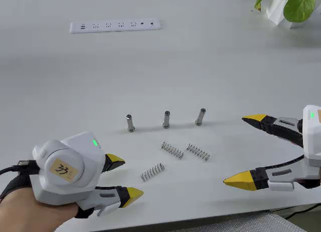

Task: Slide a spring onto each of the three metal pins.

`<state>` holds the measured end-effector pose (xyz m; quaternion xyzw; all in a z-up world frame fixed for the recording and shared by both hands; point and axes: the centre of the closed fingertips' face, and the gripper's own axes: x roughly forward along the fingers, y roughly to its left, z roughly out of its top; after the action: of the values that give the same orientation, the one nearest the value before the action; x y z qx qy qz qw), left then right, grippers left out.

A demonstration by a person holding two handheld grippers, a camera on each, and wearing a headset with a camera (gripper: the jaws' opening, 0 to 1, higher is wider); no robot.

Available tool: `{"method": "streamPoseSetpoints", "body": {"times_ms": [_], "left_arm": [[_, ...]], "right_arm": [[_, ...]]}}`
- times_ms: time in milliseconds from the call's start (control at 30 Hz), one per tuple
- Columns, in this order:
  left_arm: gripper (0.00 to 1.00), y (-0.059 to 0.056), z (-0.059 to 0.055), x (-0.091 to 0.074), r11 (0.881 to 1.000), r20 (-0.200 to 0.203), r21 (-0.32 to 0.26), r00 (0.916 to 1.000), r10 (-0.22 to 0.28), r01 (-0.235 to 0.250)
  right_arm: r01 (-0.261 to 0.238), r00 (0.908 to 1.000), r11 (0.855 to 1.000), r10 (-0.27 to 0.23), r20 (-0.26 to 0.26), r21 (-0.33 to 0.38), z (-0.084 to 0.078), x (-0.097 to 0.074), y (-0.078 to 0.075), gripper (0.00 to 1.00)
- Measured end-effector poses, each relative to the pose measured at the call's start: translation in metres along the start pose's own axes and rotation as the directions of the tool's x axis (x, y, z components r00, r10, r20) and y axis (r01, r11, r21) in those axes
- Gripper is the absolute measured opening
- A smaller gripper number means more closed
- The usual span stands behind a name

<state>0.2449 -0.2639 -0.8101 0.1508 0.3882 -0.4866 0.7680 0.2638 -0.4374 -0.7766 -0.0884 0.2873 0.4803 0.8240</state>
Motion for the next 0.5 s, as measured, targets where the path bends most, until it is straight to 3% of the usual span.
{"method": "streamPoseSetpoints", "body": {"times_ms": [233,500], "left_arm": [[0.28,-0.001,0.001,0.015,1.000,-0.067,0.013,0.9977,0.005,-0.004],[0.18,-0.003,-0.005,0.028,1.000,-0.150,0.029,0.9887,0.006,-0.002]], "right_arm": [[0.004,0.9999,1.000,-0.004,0.011,0.004,-0.001,-0.003,-0.002,0.95],[0.006,0.9998,1.000,-0.006,0.021,0.012,-0.002,-0.004,-0.002,0.93]]}}
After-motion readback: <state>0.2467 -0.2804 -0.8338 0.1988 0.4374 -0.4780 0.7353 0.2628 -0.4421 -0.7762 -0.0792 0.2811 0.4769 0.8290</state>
